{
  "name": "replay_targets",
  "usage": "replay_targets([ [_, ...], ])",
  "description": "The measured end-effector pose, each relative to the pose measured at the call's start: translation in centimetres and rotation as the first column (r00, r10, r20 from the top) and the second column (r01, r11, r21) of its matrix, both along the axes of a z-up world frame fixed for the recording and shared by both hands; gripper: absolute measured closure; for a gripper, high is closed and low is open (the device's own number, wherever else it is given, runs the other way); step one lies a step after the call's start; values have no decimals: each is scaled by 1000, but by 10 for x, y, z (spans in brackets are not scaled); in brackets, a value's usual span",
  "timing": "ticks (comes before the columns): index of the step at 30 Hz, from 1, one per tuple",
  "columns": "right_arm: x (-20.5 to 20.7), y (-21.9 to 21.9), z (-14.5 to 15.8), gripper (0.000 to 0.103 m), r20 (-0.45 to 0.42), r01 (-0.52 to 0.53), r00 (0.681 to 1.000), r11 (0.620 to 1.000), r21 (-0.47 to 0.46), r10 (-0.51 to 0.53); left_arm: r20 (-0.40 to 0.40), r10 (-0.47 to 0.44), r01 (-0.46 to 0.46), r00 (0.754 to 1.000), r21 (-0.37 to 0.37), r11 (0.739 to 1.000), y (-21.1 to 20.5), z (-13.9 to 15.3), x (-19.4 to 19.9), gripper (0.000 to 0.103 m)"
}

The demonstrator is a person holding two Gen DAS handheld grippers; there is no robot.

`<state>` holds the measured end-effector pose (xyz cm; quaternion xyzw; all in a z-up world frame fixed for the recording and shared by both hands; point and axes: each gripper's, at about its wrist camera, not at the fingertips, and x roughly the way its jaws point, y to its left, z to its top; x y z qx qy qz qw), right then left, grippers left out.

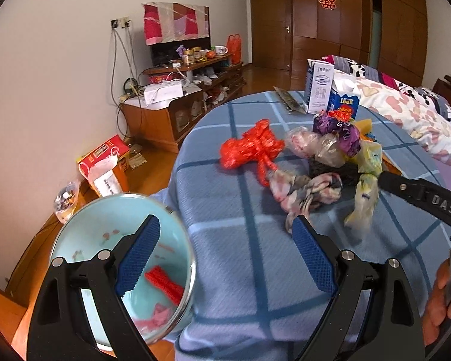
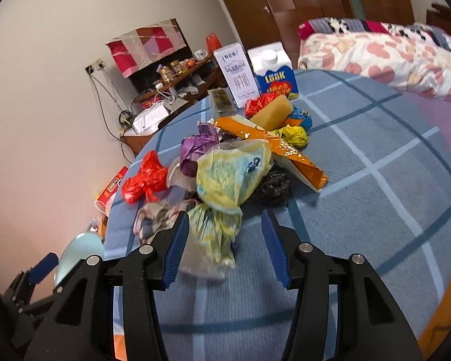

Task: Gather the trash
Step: 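Grasp the yellow-green plastic bag with the right tool while the left tool grasps the patterned cloth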

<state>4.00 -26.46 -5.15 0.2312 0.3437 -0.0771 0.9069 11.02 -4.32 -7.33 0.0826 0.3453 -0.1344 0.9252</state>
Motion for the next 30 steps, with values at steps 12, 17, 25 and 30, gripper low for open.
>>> replay_targets([
  [12, 34, -1, -27, 79, -45, -72, 996, 990, 122, 78, -38, -17, 18, 999, 10, 1000, -26, -14, 27, 15],
  [17, 27, -2, -17, 84, -25, -94, 995, 989, 112, 97, -47, -36, 36, 998, -4, 999, -35, -17, 34, 16],
  [25, -19, -19, 11, 84, 40, -47, 998, 999, 12, 46, -54, -72, 72, 996, -2, 997, -66, -24, 46, 21],
  [30, -24, -25, 9, 84, 35, -9, 999, 999, -32, 10, -96, -98, 98, 991, -3, 995, -84, -38, 53, 44],
])
